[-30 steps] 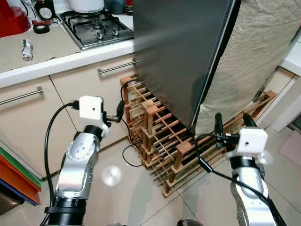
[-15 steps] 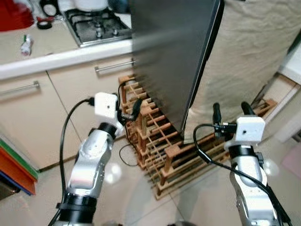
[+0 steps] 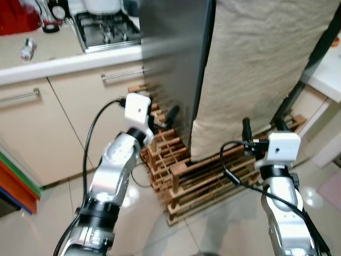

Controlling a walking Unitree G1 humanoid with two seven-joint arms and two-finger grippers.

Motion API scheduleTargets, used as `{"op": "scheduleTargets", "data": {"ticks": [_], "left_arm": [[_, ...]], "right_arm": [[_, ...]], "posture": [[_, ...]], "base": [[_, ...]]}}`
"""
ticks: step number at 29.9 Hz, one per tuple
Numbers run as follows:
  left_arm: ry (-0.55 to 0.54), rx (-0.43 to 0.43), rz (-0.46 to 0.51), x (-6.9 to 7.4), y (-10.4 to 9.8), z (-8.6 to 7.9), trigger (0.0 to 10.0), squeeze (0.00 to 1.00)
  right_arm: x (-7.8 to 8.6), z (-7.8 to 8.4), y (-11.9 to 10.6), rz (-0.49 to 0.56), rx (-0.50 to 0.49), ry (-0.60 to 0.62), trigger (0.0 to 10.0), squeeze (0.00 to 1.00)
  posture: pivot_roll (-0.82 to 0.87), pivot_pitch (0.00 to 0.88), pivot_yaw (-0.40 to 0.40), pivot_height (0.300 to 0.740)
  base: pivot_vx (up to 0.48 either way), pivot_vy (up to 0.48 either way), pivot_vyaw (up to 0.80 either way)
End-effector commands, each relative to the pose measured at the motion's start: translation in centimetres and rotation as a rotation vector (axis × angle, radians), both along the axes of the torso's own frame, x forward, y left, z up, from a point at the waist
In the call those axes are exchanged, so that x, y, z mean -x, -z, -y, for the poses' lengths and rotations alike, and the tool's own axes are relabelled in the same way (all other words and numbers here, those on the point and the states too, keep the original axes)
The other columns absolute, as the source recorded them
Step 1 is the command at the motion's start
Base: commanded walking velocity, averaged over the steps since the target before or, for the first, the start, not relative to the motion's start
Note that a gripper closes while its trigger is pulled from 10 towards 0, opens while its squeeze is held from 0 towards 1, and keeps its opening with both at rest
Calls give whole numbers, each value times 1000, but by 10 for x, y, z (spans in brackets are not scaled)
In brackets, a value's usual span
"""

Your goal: Restocking fridge

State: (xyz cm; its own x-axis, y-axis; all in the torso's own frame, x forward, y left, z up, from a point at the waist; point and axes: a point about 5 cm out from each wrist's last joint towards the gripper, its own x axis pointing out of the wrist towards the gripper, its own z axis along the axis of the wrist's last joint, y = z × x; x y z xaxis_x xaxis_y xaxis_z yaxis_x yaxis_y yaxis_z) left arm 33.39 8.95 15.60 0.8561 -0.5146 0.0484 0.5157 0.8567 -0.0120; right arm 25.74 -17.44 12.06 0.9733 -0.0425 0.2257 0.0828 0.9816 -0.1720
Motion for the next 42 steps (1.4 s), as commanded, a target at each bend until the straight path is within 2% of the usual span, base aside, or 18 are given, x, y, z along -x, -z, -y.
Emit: {"op": "scheduleTargets", "data": {"ticks": [1,3,7,10,17,19,20,22,23,26,31,36,42], "left_arm": [[47,1,-37,-3,6,3,10000,0],[71,5,-48,-5,6,5,10000,0],[189,47,-70,-10,2,12,10000,0],[203,51,-50,-20,-5,15,10000,0],[258,50,-36,-28,-11,23,10000,0],[268,-7,-11,-32,-13,24,10000,0],[268,-7,-11,-32,-13,24,10000,0],[305,47,-15,-37,-24,30,10000,0],[305,47,-15,-37,-24,30,10000,0],[411,81,-22,-34,-31,42,10000,0],[482,98,-31,-31,-33,48,10000,0],[559,102,-31,-26,-33,57,10000,0],[625,122,-45,-16,-30,68,10000,0]], "right_arm": [[-3,-3,-4,20,-8,-25,10000,0],[-3,-3,-4,20,-11,-30,10000,0],[-2,-2,-1,6,-13,-44,10000,0],[-2,-1,0,3,-6,-45,10000,0],[-5,-2,1,5,-5,-58,10000,0],[-5,-2,1,5,-7,-62,10000,0],[-5,-2,1,5,-7,-62,10000,0],[-5,-2,2,4,-11,-65,10000,0],[-5,-2,2,4,-11,-65,10000,0],[-4,-1,3,1,-13,-68,10000,0],[0,3,6,-11,-17,-65,10000,0],[13,5,14,-41,-11,-88,10000,0],[12,5,16,-41,-15,-81,10000,0]], "posture": [[-93,0,-20,732],[-95,0,-20,732],[-101,0,-28,732],[-101,0,-32,732],[-99,0,-34,732],[-100,0,-33,732],[-100,0,-33,732],[-105,0,-33,732],[-105,0,-33,732],[-110,0,-31,732],[-114,0,-30,732],[-124,0,-27,732],[-127,0,-20,732]], "base": [[0,0,0],[0,0,0],[0,0,0],[0,0,0],[0,0,0],[0,0,0],[0,0,0],[0,0,0],[0,0,0],[0,0,0],[0,0,0],[0,0,0],[0,0,0]]}}
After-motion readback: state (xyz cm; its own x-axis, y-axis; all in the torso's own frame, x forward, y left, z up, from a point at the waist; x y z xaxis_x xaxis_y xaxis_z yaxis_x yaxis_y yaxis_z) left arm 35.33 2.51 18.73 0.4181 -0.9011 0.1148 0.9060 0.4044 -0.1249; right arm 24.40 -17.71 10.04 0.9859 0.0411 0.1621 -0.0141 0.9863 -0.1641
